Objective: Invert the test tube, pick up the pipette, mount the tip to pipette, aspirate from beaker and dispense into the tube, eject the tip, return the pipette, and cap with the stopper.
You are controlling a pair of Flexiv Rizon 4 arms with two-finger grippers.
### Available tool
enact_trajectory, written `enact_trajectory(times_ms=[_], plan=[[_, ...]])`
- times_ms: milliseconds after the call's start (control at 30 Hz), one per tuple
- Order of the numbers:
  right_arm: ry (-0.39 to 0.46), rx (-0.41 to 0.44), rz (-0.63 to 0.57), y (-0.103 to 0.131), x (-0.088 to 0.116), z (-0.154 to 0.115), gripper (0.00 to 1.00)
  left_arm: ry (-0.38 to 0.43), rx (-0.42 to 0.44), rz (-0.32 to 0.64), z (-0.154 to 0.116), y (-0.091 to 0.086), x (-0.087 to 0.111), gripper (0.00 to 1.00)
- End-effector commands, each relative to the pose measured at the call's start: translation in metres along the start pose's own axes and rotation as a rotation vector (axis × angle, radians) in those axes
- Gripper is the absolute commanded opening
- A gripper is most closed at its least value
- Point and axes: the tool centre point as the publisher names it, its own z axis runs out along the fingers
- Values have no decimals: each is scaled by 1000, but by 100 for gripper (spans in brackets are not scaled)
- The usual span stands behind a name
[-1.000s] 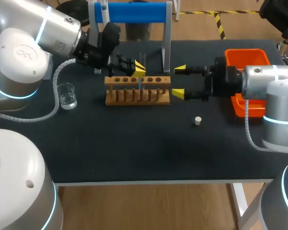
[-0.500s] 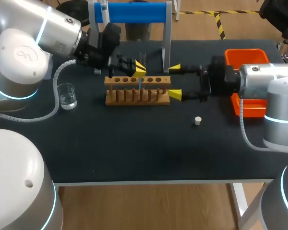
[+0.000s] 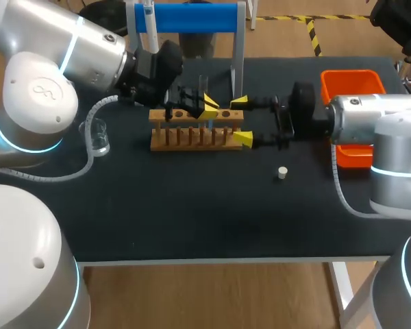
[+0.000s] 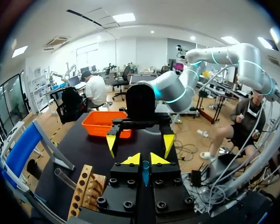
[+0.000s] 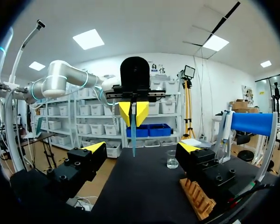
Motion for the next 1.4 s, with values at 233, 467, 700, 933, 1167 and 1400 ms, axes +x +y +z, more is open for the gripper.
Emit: enact_trajectory(times_ms=[233, 467, 700, 933, 1167, 1400], plan=[[31, -26, -5, 2, 9, 10, 100, -2, -7, -2, 2, -2, 0, 0], [49, -9, -19, 1, 11, 21, 100, -2, -7, -2, 2, -2, 0, 0], [67, 10, -21, 1, 9, 33, 100, -2, -7, -2, 2, -2, 0, 0], [86, 25, -22, 1, 7, 43, 94, -2, -7, -2, 2, -2, 0, 0], [100, 31, -22, 1, 4, 50, 73, -2, -7, -2, 2, -2, 0, 0], [109, 31, -17, 1, 3, 54, 52, -2, -7, -2, 2, -2, 0, 0]])
